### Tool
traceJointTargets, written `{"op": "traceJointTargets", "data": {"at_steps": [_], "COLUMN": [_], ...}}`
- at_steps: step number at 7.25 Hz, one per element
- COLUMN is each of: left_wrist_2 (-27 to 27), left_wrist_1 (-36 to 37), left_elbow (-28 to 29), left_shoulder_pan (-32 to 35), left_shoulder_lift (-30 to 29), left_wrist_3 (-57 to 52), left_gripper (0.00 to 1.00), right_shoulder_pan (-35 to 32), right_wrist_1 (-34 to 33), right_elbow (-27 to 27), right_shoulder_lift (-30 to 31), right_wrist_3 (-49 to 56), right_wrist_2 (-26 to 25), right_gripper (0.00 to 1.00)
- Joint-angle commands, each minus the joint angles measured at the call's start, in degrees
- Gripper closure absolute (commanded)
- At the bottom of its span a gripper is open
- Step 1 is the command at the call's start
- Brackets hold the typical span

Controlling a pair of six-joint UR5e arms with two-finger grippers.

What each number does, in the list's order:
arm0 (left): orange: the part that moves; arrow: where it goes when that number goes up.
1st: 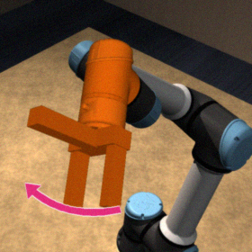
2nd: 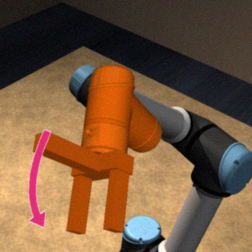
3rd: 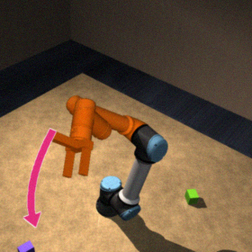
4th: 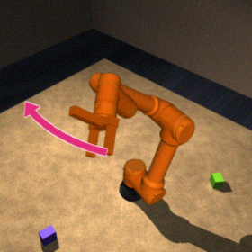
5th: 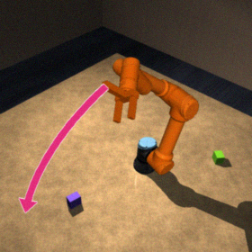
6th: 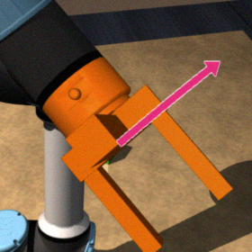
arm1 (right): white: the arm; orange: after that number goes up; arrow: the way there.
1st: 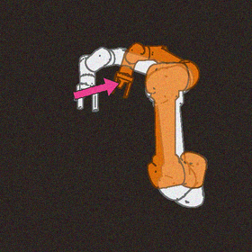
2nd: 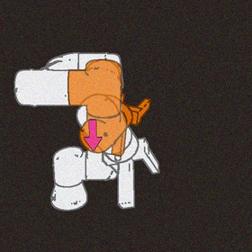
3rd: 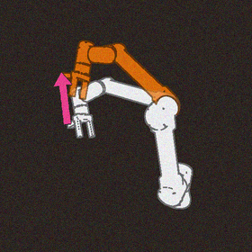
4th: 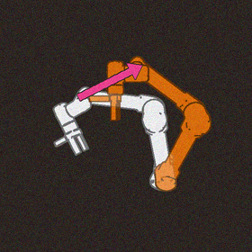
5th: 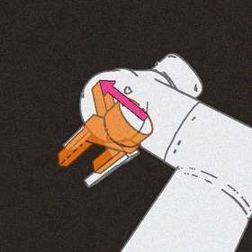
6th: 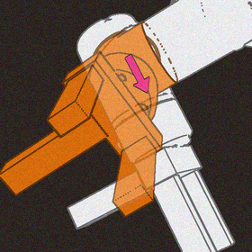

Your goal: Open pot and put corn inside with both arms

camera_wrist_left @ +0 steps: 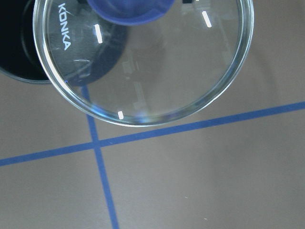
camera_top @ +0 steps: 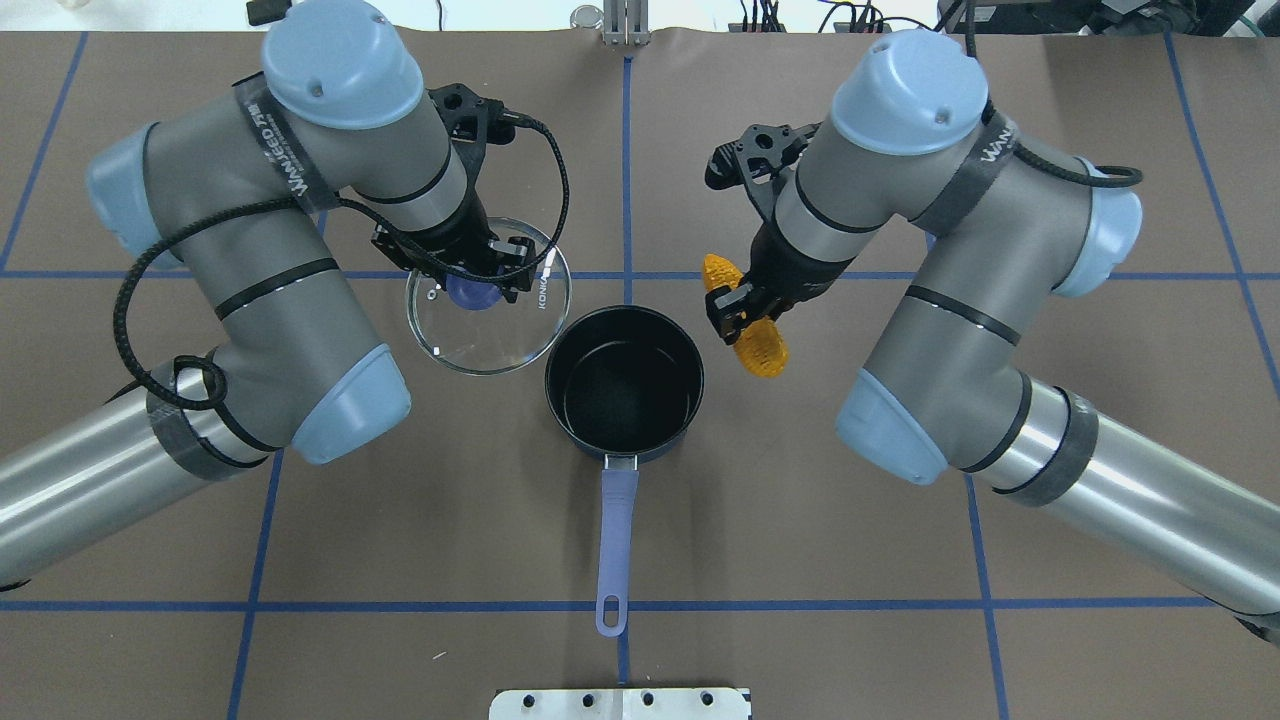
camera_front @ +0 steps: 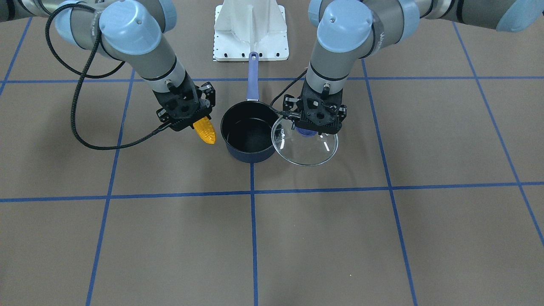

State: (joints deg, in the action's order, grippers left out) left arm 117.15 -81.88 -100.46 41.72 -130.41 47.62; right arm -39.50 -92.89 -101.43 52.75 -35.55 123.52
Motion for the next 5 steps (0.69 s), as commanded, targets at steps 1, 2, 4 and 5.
{"op": "traceJointTargets", "data": {"at_steps": [1,2,4,5], "left_wrist_2": [0.1,0.1,0.2,0.2], "left_wrist_1": [0.0,0.0,-0.3,-0.4], "left_elbow": [-1.8,-1.9,-1.9,-1.8], "left_shoulder_pan": [1.7,2.2,3.4,3.9], "left_shoulder_lift": [3.0,3.5,5.3,5.8], "left_wrist_3": [-4.1,-5.9,-9.0,-9.6], "left_gripper": [0.47,0.47,0.47,0.47], "right_shoulder_pan": [4.3,5.5,6.4,6.5], "right_wrist_1": [0.3,0.3,0.3,0.3], "right_elbow": [6.4,8.0,8.0,7.5], "right_shoulder_lift": [-6.8,-8.7,-9.0,-9.0], "right_wrist_3": [-0.2,-0.3,-0.1,-0.3], "right_wrist_2": [-3.6,-4.2,-4.7,-5.0], "right_gripper": [0.58,0.58,0.25,0.01]}}
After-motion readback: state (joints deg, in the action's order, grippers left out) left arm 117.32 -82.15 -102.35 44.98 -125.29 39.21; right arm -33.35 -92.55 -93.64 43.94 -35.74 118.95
